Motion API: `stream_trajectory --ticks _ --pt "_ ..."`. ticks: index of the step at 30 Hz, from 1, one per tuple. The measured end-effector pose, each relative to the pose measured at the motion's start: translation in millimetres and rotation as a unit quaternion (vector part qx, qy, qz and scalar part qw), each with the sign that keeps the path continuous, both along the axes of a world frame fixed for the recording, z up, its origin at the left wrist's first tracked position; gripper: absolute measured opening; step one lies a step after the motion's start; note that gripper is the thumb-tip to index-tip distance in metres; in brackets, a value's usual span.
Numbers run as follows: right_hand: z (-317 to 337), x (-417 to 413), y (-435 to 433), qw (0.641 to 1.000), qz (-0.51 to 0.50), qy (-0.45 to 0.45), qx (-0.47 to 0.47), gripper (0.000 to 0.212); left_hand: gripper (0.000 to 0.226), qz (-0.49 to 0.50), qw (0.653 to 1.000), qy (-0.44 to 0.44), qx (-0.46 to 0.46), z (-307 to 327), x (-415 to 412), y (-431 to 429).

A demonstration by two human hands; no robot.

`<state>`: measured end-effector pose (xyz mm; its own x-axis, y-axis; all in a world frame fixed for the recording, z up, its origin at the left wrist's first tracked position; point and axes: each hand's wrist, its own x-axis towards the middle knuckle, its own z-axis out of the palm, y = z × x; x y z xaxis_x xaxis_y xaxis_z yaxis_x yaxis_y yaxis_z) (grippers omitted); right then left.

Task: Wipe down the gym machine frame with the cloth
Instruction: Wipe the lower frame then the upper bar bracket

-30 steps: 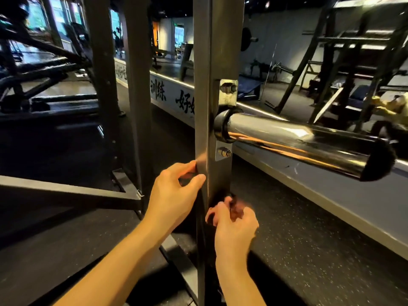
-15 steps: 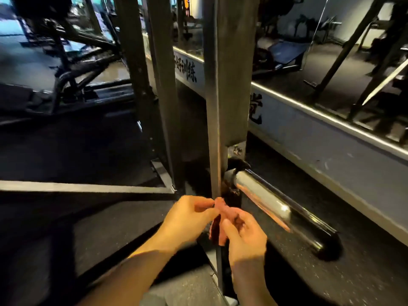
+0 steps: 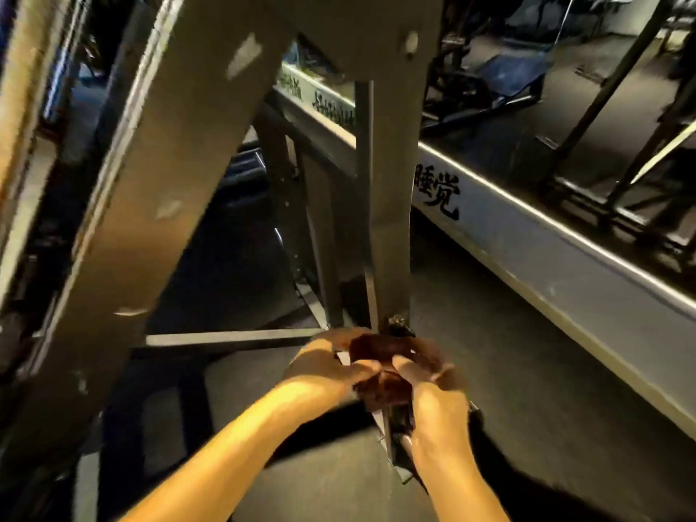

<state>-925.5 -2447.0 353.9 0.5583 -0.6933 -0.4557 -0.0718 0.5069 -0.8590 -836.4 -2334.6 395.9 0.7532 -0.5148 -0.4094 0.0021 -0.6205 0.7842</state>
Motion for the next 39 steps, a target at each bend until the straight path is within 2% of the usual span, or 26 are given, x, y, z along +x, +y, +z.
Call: stream_trajectory --ticks 3,6,10,12,15,18,20,23,25,28,30,32,36,39 --pt "44 -6 -3 0.998 0.031 -0.057 -0.022 0.019 0.014 -0.009 1.000 -0.003 -0.020 47 -1 3" --pt "95 -1 -4 0.991 0.047 -0.116 -0.049 0.011 0.013 0.014 0.996 -0.035 -0.081 92 -3 10" --pt "142 15 9 0.980 0.067 -0.158 -0.099 0.028 0.010 0.055 0.978 -0.120 -0.162 143 1 18" --pt "158 29 18 0.973 0.072 -0.166 -0.142 0.028 0.014 0.072 0.968 -0.153 -0.187 158 6 24" --pt "186 46 30 0.962 0.052 -0.172 -0.208 0.013 0.014 0.046 0.956 -0.236 -0.169 176 20 37" --pt "209 65 24 0.942 0.030 -0.177 -0.284 0.013 0.016 0.021 0.931 -0.330 -0.151 192 39 56" --pt "224 79 15 0.932 0.005 -0.189 -0.310 0.021 0.030 0.038 0.888 -0.432 -0.154 205 49 70" --pt "246 104 4 0.868 -0.029 -0.163 -0.468 0.025 0.036 0.060 0.774 -0.620 -0.114 221 67 81" --pt "255 121 5 0.844 -0.034 -0.148 -0.514 0.028 0.036 0.084 0.713 -0.694 -0.062 224 78 84" --pt "254 143 10 0.854 -0.020 -0.126 -0.505 0.031 0.031 0.110 0.639 -0.761 -0.004 215 89 87" --pt "247 151 17 0.860 0.009 -0.137 -0.491 0.030 0.039 0.130 0.610 -0.781 0.020 211 96 88" --pt "240 156 27 0.853 0.012 -0.152 -0.499 0.029 0.053 0.139 0.603 -0.785 0.032 211 104 85" --pt "230 156 46 0.828 0.051 -0.177 -0.529 0.036 0.092 0.168 0.633 -0.754 0.051 218 113 76" --pt "228 157 28 0.804 0.042 -0.201 -0.559 0.034 0.100 0.194 0.656 -0.728 0.049 218 110 73"
